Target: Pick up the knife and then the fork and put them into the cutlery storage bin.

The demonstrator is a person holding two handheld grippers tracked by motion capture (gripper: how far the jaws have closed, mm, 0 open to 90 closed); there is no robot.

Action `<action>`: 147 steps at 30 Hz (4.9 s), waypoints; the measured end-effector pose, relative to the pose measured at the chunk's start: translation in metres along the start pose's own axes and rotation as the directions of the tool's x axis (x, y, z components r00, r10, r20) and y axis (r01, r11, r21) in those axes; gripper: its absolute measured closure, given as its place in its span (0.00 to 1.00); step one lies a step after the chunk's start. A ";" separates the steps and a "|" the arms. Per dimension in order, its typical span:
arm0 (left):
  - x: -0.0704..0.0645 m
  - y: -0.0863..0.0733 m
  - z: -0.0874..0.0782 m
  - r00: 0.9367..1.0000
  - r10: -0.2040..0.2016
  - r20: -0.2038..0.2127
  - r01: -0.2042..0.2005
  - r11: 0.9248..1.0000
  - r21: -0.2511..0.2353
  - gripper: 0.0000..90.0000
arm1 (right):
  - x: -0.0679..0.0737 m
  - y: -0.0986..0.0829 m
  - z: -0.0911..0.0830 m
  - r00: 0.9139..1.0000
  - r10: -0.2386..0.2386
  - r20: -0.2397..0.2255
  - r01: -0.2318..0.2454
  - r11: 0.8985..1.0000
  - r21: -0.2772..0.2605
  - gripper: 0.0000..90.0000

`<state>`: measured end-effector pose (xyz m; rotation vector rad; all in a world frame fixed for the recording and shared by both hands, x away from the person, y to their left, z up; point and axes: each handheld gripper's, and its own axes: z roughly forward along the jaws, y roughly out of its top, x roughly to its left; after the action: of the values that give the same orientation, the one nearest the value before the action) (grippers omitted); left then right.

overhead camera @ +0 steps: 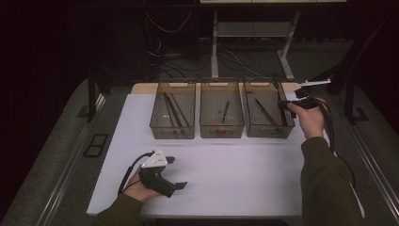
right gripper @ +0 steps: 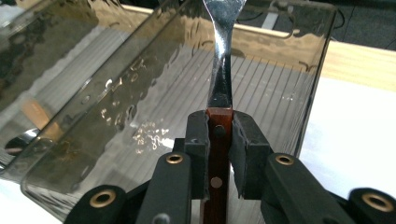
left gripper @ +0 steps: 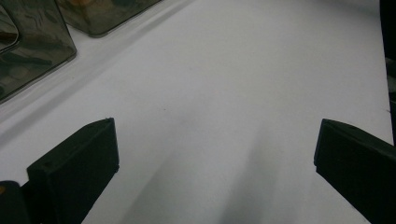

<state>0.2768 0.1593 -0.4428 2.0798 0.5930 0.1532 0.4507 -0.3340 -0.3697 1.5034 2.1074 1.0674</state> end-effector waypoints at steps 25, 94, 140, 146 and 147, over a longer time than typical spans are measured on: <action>0.000 0.000 0.001 1.000 0.003 0.006 -0.003 1.000 0.002 0.00 | 0.007 -0.005 0.034 0.999 -0.037 0.008 0.035 0.981 0.191 0.86; 0.004 0.000 0.001 1.000 0.017 -0.005 -0.017 1.000 0.007 0.00 | 0.076 -0.068 -0.026 0.928 -0.243 -0.283 0.245 0.969 -0.031 0.24; 0.002 0.001 -0.003 1.000 0.013 -0.003 -0.013 1.000 -0.012 0.00 | 0.105 -0.172 -0.055 0.897 -0.255 -0.362 0.247 0.967 -0.068 0.23; 0.002 0.001 -0.003 1.000 0.013 -0.003 -0.013 1.000 -0.013 0.00 | 0.104 -0.172 -0.055 0.896 -0.256 -0.362 0.250 0.966 -0.064 0.23; 0.002 0.001 -0.003 1.000 0.013 -0.003 -0.013 1.000 -0.012 0.00 | 0.104 -0.172 -0.055 0.897 -0.256 -0.362 0.250 0.966 -0.064 0.23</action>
<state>0.2780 0.1617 -0.4406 2.0723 0.5793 0.1675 0.2623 -0.2870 -0.4453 1.0395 2.4514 1.3416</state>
